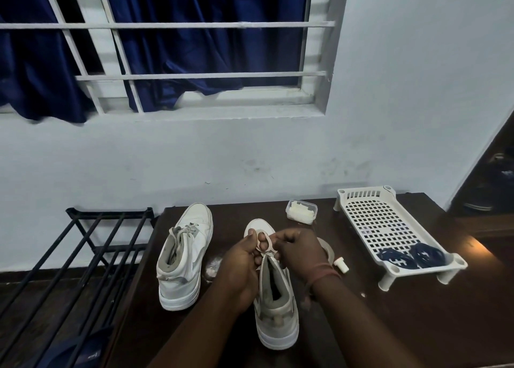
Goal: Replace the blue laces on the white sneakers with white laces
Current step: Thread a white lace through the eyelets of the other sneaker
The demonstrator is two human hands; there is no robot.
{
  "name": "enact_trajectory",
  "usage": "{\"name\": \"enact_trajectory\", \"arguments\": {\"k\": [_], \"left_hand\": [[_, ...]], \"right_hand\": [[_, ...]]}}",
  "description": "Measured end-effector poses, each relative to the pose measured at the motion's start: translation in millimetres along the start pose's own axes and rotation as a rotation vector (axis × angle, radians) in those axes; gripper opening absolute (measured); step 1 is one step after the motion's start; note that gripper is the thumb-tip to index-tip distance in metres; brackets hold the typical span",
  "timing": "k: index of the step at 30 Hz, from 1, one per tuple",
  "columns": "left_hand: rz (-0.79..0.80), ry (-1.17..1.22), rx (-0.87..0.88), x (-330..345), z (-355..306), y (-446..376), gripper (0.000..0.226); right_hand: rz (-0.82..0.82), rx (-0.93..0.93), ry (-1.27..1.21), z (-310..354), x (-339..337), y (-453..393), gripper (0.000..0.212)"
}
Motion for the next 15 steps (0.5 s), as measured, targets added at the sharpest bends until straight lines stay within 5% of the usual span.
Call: {"name": "enact_trajectory", "arguments": {"k": [6,15], "left_hand": [[-0.052,-0.176,0.089,0,-3,-4,0.033],[-0.015,-0.225,0.088,6,-8,4,0.036]], "right_hand": [[0.014,-0.290,0.390,21,1,3,0.019],[0.236,-0.025,-0.104,25,-7,10,0.015]]}}
Point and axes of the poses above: each hand's wrist, its own y-axis away from the middle knuckle, its own x-axis out of the palm, z = x × y, the point moved 6 cm from there along -y, towards the middle knuckle, and after that the axes turned 8 degrees about -z, right-handed, at the moved point
